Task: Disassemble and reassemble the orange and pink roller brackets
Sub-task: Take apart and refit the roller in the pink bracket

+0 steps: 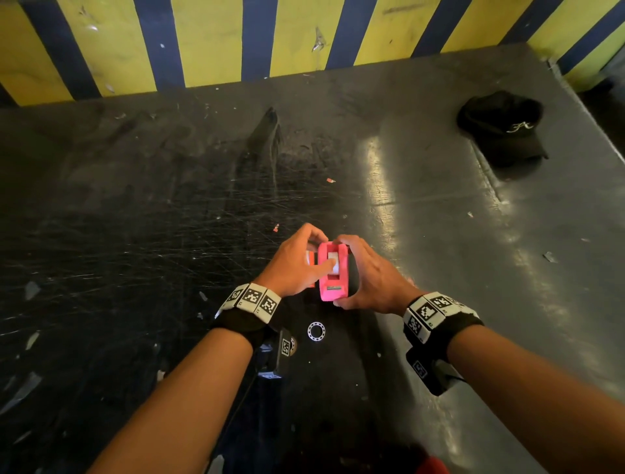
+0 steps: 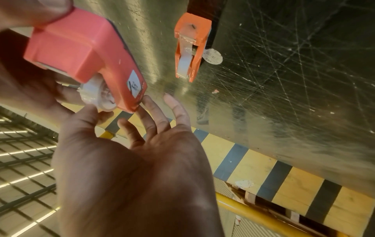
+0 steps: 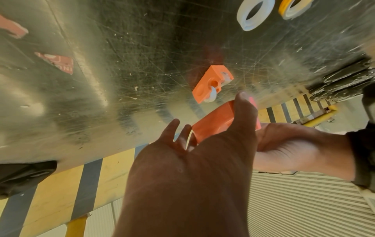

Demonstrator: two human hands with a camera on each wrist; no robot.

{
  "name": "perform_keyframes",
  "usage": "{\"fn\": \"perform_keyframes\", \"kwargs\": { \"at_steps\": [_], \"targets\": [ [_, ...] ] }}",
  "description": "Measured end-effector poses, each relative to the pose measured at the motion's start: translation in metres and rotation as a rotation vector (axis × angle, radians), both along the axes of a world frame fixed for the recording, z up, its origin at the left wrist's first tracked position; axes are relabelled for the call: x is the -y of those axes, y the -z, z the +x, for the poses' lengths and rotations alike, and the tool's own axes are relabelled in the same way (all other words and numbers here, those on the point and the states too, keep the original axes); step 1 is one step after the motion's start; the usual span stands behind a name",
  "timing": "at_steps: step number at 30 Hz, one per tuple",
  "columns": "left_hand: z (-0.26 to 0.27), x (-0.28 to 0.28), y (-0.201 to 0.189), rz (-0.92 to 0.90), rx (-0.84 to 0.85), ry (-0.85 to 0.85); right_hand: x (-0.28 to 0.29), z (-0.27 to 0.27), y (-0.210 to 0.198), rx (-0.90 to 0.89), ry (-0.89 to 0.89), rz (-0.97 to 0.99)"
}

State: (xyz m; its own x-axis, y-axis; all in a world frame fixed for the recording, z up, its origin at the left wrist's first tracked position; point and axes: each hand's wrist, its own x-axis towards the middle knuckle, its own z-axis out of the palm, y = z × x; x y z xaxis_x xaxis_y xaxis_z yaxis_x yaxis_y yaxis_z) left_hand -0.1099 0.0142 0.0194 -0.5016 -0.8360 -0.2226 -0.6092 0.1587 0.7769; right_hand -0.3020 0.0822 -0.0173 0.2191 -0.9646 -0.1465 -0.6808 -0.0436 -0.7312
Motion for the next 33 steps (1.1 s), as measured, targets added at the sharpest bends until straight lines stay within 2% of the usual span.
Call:
{"fn": "perform_keyframes", "kwargs": {
  "at_steps": [5,13,17,25,33],
  "targets": [
    [0.005,-0.001,-0.007,-0.004,-0.034,-0.041,-0.004,-0.001,-0.004,-0.007,-0.014,-0.014],
    [0.02,-0.008,-0.024,-0.132,0.063,0.139,-0.006,0.004,-0.013,-0.021,-0.009,-0.002],
    [0.019,-0.016,-0.029,-0.23,0.102,0.154,-0.008,0.006,-0.015,-0.042,-0.014,0.034],
    [0.018,-0.025,-0.027,-0.307,0.139,0.167,-0.013,0.006,-0.013,-0.057,-0.017,0.056],
    [0.016,-0.029,-0.023,-0.249,0.169,0.244,-0.01,0.007,-0.011,-0.049,-0.023,0.081]
  ]
}}
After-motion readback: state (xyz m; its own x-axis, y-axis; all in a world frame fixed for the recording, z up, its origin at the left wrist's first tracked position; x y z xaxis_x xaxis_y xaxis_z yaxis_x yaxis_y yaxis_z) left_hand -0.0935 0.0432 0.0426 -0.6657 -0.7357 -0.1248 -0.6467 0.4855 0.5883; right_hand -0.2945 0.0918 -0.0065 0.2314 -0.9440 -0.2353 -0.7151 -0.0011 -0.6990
